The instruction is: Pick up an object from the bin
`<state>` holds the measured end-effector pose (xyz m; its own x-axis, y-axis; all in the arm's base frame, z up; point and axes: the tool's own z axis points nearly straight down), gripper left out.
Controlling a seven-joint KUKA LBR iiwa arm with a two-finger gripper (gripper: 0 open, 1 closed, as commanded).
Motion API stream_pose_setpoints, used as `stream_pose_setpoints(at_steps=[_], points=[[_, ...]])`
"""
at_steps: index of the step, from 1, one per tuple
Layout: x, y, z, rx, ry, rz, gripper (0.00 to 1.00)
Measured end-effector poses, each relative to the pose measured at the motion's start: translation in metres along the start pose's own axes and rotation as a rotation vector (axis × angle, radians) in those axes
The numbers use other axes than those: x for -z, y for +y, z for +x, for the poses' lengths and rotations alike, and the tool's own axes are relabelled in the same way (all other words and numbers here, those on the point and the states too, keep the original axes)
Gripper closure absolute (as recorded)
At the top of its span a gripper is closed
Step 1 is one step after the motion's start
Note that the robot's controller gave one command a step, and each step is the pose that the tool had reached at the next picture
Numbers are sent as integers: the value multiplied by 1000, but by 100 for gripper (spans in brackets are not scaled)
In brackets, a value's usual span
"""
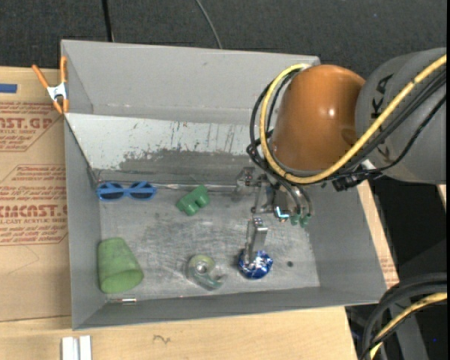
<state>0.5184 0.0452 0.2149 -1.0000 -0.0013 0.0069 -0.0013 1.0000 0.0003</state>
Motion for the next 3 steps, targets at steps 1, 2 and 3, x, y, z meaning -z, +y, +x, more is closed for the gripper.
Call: stream_pose_setpoints(at_steps=[1,2,3], points=[[-133,-45,13,-2,1,1,0],[-142,-86,23,306,-25,2,0],[-144,-87,26,305,-12,1,100]])
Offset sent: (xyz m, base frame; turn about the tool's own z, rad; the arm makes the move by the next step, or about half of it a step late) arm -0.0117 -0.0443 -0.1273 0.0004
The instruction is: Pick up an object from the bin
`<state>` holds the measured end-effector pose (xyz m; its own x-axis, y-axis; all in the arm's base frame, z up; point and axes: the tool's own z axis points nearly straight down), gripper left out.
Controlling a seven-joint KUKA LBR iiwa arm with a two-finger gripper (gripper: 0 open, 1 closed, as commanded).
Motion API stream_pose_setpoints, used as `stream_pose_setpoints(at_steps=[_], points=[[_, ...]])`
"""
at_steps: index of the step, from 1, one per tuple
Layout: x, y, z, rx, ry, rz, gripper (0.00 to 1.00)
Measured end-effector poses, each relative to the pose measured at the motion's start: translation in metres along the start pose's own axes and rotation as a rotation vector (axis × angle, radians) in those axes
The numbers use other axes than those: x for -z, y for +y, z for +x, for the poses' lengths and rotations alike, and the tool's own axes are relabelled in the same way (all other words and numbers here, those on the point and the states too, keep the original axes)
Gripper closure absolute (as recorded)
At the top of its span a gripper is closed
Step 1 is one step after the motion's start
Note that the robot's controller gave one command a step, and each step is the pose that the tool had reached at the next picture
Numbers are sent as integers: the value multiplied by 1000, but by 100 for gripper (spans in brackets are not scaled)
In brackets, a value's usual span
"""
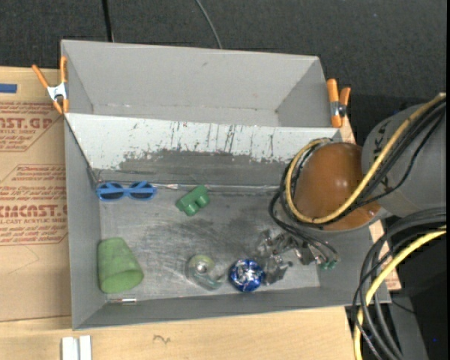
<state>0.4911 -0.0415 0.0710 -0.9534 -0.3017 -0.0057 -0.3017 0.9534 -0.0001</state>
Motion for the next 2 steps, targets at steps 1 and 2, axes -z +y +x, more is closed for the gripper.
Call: stream_pose_setpoints(at_steps=[1,2], points=[[130,37,-18,278,-2,1,100],[127,36,-17,276,4,-2,0]])
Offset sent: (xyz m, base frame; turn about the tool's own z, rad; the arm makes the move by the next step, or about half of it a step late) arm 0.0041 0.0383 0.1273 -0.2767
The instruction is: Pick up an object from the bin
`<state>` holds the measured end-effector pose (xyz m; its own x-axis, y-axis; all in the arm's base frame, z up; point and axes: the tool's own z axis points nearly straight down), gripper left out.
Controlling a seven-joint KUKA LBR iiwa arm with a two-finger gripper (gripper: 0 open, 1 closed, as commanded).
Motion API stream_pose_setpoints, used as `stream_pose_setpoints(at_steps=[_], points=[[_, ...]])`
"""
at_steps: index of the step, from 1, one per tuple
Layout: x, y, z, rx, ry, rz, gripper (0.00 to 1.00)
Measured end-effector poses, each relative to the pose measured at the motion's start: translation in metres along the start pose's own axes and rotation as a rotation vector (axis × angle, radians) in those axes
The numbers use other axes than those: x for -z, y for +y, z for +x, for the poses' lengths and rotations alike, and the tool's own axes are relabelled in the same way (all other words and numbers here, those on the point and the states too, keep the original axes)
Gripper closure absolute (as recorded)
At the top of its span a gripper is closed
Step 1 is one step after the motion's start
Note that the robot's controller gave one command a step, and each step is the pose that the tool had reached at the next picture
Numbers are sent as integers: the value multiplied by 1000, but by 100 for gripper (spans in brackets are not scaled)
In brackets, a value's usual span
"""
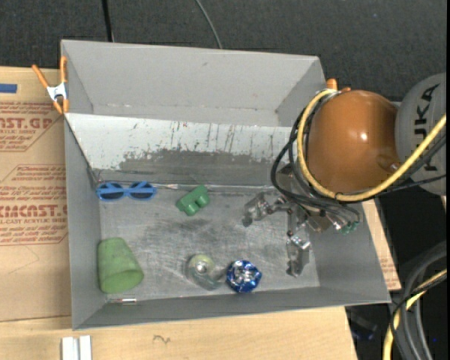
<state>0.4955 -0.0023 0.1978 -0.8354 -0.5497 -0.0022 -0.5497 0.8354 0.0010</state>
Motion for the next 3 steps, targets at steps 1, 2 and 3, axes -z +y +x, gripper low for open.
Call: stream_pose_setpoints(at_steps=[1,2,3], points=[[-128,18,-13,271,-7,1,0],[-127,18,-12,268,-2,1,100],[-127,17,-11,268,0,1,0]])
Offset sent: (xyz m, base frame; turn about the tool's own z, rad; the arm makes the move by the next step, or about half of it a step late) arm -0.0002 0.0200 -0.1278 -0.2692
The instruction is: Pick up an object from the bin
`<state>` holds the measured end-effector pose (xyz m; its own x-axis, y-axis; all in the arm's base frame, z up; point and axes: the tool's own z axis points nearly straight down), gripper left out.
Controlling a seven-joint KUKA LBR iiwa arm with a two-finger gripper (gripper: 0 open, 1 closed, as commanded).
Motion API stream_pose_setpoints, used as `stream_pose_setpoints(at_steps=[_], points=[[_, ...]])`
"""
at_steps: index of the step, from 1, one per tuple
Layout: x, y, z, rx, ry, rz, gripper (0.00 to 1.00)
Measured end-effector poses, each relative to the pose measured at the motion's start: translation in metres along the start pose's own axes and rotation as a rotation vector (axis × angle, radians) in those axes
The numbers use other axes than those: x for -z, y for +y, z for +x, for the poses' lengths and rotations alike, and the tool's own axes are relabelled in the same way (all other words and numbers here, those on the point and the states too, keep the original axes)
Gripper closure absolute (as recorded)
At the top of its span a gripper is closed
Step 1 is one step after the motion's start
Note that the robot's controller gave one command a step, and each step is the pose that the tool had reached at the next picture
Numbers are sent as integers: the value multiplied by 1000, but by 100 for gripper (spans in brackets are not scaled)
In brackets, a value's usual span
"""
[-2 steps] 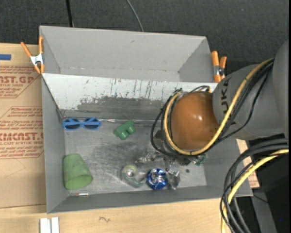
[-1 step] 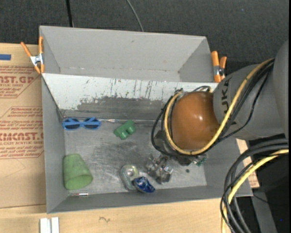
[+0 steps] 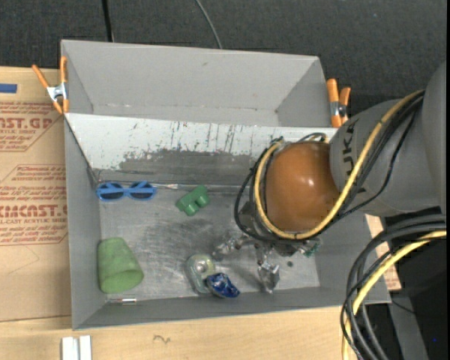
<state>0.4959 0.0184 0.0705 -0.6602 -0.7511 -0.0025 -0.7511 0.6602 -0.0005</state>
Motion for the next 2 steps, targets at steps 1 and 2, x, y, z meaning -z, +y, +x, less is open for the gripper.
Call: stream_pose_setpoints(at_steps=[1,2], points=[[0,48,-29,350,-1,-1,0],[0,47,-30,349,-4,1,100]])
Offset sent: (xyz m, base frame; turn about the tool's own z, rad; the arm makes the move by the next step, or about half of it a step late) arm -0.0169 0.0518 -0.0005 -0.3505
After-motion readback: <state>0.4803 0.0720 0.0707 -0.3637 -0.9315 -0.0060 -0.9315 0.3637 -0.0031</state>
